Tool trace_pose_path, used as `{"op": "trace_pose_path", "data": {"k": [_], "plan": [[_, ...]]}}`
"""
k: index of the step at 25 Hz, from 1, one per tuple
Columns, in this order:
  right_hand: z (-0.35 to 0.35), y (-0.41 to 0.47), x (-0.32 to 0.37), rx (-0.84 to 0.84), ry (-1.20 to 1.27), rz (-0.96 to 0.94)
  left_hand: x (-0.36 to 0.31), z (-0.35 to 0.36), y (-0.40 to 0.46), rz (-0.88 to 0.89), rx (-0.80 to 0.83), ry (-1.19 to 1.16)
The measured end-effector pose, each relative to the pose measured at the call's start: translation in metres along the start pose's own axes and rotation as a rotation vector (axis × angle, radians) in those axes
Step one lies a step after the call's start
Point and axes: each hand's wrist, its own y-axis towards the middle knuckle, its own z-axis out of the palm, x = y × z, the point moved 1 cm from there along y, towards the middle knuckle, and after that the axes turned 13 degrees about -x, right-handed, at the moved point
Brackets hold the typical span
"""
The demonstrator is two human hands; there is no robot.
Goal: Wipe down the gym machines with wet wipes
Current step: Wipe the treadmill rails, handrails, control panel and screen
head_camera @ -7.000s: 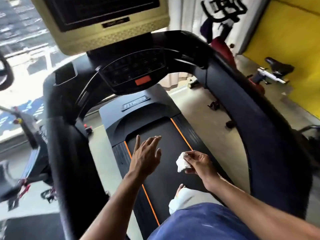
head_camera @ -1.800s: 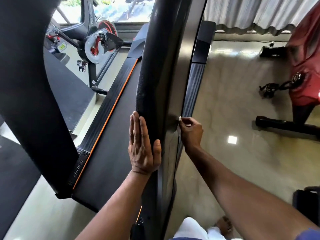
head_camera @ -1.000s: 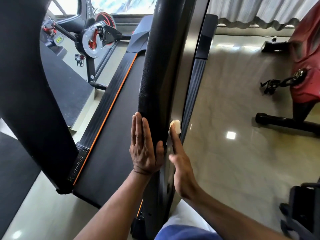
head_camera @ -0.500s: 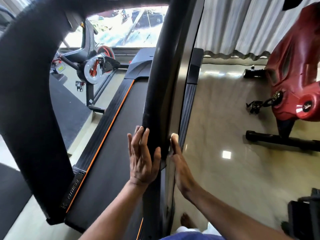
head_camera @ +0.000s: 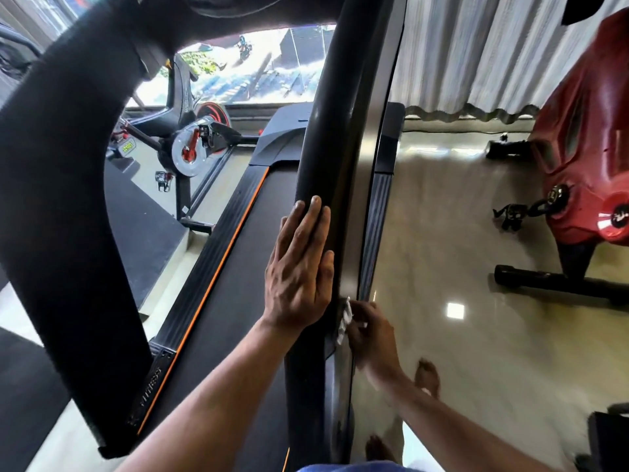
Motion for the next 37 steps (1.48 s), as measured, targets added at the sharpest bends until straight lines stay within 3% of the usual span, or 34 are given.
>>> {"op": "trace_pose_path", "data": {"k": [4,8,12,17,23,26,29,32,35,37], "plan": [[0.008,0.048,0.063,-0.214,-0.002,-0.342,0.001,-0.001,-0.002,0.014,0.002,0.006],[0.017,0.13,0.048,-0.381,-0.055,-0.244,-0.002,-0.002,-0.001,0.002,0.008,0.026],[0.022,0.106,-0.004,-0.273,-0.194,-0.079,-0.002,-0.002,-0.001,0.001,0.013,0.026],[0.003,0.024,0.044,-0.139,-0.022,-0.376,-0.001,-0.001,0.002,0.017,-0.002,0.045],[0.007,0.12,0.08,-0.243,0.022,-0.483,-0.007,-0.007,0.02,0.005,0.039,0.144],[0.008,0.141,0.037,-0.235,-0.159,-0.358,0.002,0.005,0.082,-0.014,0.009,0.199],[0.005,0.098,0.016,-0.175,-0.18,-0.276,0.009,0.021,0.104,-0.028,0.13,0.11],[0.002,0.067,0.059,-0.155,-0.023,-0.398,0.016,0.021,0.097,-0.054,0.173,0.057],[0.008,0.124,0.103,-0.278,-0.033,-0.514,0.014,0.018,0.101,-0.088,0.184,0.057],[0.012,0.178,0.098,-0.326,-0.109,-0.458,0.009,0.016,0.103,-0.097,0.191,0.092]]}}
